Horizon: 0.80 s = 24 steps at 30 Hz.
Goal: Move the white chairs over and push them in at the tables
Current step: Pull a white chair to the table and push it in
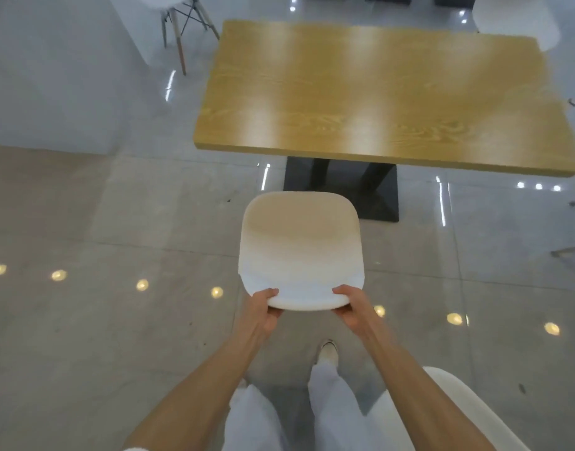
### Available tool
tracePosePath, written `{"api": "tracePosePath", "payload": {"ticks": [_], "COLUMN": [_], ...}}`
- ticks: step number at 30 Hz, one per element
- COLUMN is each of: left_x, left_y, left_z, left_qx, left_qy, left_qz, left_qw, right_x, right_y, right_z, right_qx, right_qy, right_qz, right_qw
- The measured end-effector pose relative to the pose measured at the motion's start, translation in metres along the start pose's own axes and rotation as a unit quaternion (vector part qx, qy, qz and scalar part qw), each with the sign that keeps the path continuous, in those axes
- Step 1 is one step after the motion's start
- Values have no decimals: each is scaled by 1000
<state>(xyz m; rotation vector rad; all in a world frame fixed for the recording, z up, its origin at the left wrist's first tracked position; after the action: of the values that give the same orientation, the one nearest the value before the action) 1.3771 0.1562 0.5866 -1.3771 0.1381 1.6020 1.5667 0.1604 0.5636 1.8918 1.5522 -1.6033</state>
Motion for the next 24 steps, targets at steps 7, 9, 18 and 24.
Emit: {"api": "tracePosePath", "payload": {"ticks": [7, 9, 18, 24], "left_x": [6, 1, -3, -18], "left_y": [-1, 0, 24, 60], "left_z": [-30, -32, -41, -39], "left_qx": [-12, -4, 27, 255], "left_qy": [-5, 7, 12, -80], "left_qz": [7, -3, -59, -20], "left_qw": [1000, 1000, 998, 963], "right_x": [10, 10, -16, -56], "right_y": [35, 39, -20, -17], "right_z": [10, 25, 91, 115], "right_qx": [31, 56, 176, 1], "right_qy": [13, 37, 90, 112], "right_qz": [11, 38, -23, 108], "right_qw": [999, 997, 980, 988]}}
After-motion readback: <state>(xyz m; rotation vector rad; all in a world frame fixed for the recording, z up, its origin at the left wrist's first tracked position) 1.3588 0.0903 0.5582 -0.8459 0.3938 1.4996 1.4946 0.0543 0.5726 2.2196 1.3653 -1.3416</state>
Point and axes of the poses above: each hand's wrist, its own x-axis towards the middle knuckle, its own y-axis out of the back of the hand, z = x × y, the point moved 4 cm from there along x, towards the middle knuckle, and after that the axes turned 11 degrees about -z, right-handed, at the moved point
